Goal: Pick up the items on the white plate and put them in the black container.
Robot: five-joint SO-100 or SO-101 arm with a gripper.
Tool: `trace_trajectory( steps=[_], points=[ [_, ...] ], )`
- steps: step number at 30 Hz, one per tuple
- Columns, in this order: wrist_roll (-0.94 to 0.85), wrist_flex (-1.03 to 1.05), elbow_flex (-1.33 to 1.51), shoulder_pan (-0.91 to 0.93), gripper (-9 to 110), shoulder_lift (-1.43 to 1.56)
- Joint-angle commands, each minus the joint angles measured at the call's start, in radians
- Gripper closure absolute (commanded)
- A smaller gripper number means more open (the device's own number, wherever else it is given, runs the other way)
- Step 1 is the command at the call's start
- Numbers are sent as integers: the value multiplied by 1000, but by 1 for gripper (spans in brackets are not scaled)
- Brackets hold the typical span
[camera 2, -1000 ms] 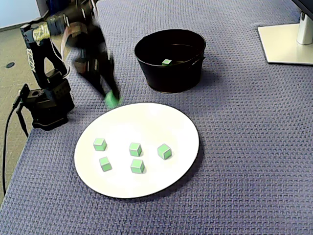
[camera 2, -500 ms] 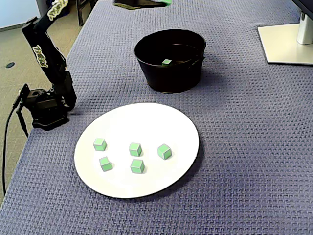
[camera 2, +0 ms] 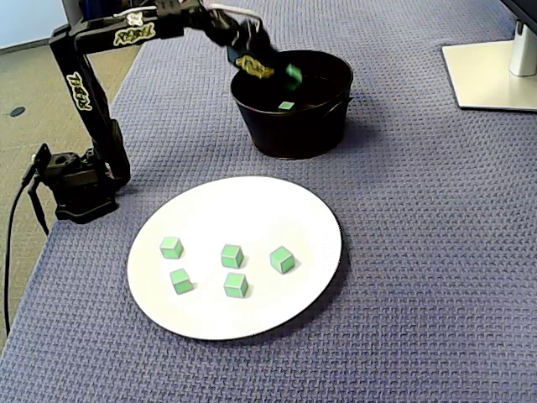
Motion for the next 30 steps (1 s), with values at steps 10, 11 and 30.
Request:
trace_trajectory(
  steps=[10, 11, 30],
  points=[
    [66, -55, 57, -21, 85, -21],
    [81, -38, 43, -20, 82, -14],
    [-175, 1275, -459, 638, 79, 347]
  ],
)
